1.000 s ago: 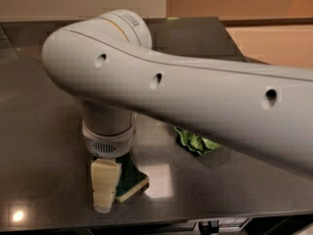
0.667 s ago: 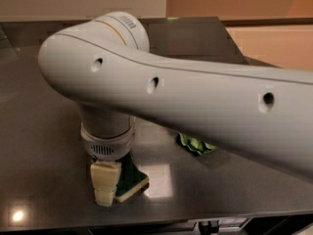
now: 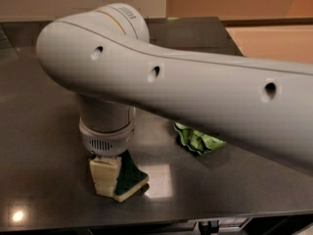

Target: Pick sponge

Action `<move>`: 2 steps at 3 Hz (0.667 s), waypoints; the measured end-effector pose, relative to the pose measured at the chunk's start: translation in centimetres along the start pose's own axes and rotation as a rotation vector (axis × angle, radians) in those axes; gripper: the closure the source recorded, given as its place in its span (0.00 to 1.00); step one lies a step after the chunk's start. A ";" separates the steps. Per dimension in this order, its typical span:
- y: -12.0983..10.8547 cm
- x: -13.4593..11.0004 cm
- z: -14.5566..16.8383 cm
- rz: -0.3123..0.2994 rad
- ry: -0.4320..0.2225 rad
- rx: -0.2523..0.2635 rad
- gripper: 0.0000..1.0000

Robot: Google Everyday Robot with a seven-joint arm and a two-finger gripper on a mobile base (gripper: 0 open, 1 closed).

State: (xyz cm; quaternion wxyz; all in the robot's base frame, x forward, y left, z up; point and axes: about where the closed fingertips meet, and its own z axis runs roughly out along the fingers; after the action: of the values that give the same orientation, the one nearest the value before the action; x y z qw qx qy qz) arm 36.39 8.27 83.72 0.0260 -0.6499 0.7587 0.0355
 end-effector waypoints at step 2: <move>-0.9 0.0 -4.2 -0.012 -0.029 -0.027 1.00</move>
Offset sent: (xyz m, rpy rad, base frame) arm 0.0156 -0.0119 0.0695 0.0386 0.0456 0.0255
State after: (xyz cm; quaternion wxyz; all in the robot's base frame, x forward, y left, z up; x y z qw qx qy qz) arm 37.31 7.78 87.91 0.0286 -0.6542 0.7537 0.0552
